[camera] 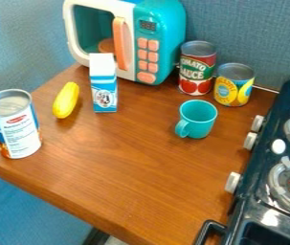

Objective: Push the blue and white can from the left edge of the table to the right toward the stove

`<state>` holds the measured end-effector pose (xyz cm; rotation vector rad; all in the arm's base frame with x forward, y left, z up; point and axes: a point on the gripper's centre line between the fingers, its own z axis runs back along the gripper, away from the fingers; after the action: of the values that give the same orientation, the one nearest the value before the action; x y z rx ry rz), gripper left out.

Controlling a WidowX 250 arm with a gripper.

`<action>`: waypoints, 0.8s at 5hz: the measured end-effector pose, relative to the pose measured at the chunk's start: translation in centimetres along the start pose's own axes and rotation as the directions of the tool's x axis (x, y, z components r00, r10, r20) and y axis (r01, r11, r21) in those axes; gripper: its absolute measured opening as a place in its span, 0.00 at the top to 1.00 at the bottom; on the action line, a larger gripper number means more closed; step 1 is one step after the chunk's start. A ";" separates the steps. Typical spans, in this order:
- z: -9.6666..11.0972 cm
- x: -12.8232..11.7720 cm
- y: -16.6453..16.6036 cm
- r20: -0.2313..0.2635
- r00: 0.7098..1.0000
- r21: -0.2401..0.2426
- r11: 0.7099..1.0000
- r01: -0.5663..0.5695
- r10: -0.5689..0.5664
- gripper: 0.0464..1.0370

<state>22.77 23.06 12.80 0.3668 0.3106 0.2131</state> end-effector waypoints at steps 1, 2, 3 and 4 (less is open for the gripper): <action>-0.1 1.4 -1.0 0.027 1.000 0.025 1.000 -0.017 0.017 0.04; -1.1 2.8 -1.8 0.059 0.998 0.005 1.000 -0.002 0.001 0.04; -1.7 3.9 -2.5 0.046 0.999 0.001 1.000 0.019 -0.019 0.04; -2.3 4.5 -3.2 0.059 0.998 -0.031 0.999 0.016 -0.014 0.04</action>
<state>26.69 22.08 8.41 0.3389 0.2518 0.1920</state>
